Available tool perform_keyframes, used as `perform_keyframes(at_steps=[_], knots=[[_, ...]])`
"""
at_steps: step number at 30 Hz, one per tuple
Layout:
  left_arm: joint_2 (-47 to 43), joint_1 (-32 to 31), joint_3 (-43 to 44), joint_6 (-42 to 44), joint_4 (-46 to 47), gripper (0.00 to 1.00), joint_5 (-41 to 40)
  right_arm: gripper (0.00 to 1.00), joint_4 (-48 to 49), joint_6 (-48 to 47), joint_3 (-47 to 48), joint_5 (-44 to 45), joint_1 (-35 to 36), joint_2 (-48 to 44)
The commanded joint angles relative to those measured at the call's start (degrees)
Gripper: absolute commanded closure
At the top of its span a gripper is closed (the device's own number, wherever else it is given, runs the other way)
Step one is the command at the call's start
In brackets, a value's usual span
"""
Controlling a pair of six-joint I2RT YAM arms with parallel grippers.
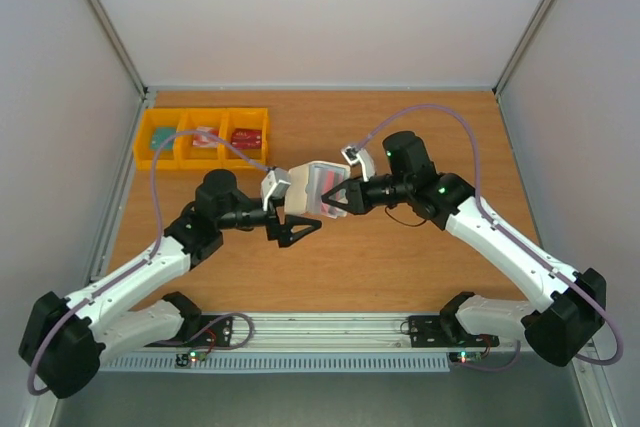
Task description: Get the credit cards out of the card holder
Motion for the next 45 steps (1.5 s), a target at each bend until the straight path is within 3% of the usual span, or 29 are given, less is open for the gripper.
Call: perform_keyframes(at_steps=[1, 3, 7, 11, 15, 19, 22, 27, 33, 41, 45], knots=[[2.11, -0.66, 2.14, -3.45, 5.13, 0.01, -4.2, 0.99, -1.4, -1.53, 2.31, 1.36, 1.2, -0.31], [2.52, -0.7, 2.42, -6.51, 4.66, 0.03, -8.56, 0.99, -1.61, -2.53, 2.33, -1.21, 1.37, -0.54], [1.96, -0.69, 2.92, -6.66, 3.0, 0.4, -12.37, 0.99, -3.63, -5.26, 2.23, -3.45, 1.36, -1.79], [2.09, -0.6, 3.01, -6.26, 1.53, 0.7, -13.85, 0.98, -1.3, -5.35, 1.11, -7.75, 1.41, -2.82], [1.88, -0.16, 2.83, -7.69, 2.15, 0.98, -12.11, 0.86, -3.61, -8.36, 1.64, -9.74, 1.29, -4.35], [1.22, 1.72, 0.2, -15.29, 6.72, 1.0, -6.64, 0.64, -7.83, -11.71, 1.42, -9.78, -0.5, -6.8], [0.63, 2.47, -0.37, -19.72, 9.43, 1.0, -3.71, 0.56, -8.47, -12.73, -0.15, -11.59, -3.8, -9.62], [-0.67, 2.38, -0.31, -20.74, 12.69, 1.0, 2.62, 0.62, -2.1, -7.43, -3.11, -11.81, -6.54, -8.43], [-1.42, 2.11, -0.76, -21.57, 13.0, 1.0, 1.9, 0.62, 3.08, -5.14, -3.91, -12.81, -6.56, -5.41], [-1.67, 2.2, -3.65, -25.47, 14.58, 1.0, -1.38, 0.58, -1.07, -6.39, -5.42, -7.34, -6.73, -9.0], [-2.58, 2.05, -3.28, -24.4, 16.31, 1.0, 0.49, 0.49, -4.12, -7.51, -3.61, 0.43, -6.86, -9.99]])
